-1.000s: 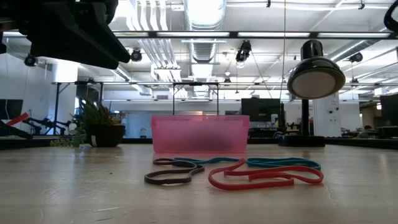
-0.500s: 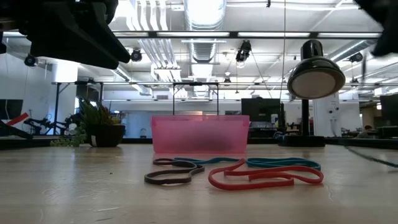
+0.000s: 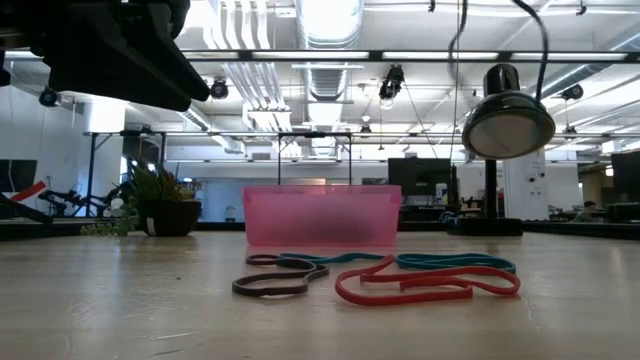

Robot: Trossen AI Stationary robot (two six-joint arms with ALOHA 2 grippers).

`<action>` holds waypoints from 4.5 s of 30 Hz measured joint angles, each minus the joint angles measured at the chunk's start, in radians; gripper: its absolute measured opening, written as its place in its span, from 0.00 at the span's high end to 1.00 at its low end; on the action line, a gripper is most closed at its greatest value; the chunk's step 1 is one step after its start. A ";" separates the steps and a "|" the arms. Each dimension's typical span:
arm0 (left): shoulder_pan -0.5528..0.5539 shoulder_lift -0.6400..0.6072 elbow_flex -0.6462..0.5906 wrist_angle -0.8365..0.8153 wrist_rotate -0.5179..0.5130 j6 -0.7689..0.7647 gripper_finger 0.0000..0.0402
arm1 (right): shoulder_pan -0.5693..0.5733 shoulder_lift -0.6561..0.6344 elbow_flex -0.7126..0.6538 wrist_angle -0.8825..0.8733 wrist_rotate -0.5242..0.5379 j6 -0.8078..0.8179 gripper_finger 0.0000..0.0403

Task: Pick and place rubber bands into bin
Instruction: Put the blue rubber bands into the pink bin, then put the purple rubber bands into the pink bin

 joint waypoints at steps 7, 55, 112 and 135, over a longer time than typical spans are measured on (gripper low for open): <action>0.000 0.000 0.000 0.000 0.000 0.000 0.72 | -0.142 0.000 -0.014 0.051 0.014 -0.113 0.98; 0.002 0.000 0.000 0.001 0.000 0.003 0.72 | -0.973 0.000 -0.203 0.731 -0.967 -0.319 0.80; 0.321 0.333 0.115 0.121 0.677 -0.021 0.72 | -0.200 -0.008 -0.217 0.438 -0.718 -0.016 0.85; 0.354 0.333 0.091 0.141 0.711 -0.025 0.72 | -0.200 -0.009 -0.212 0.439 -0.719 0.004 0.85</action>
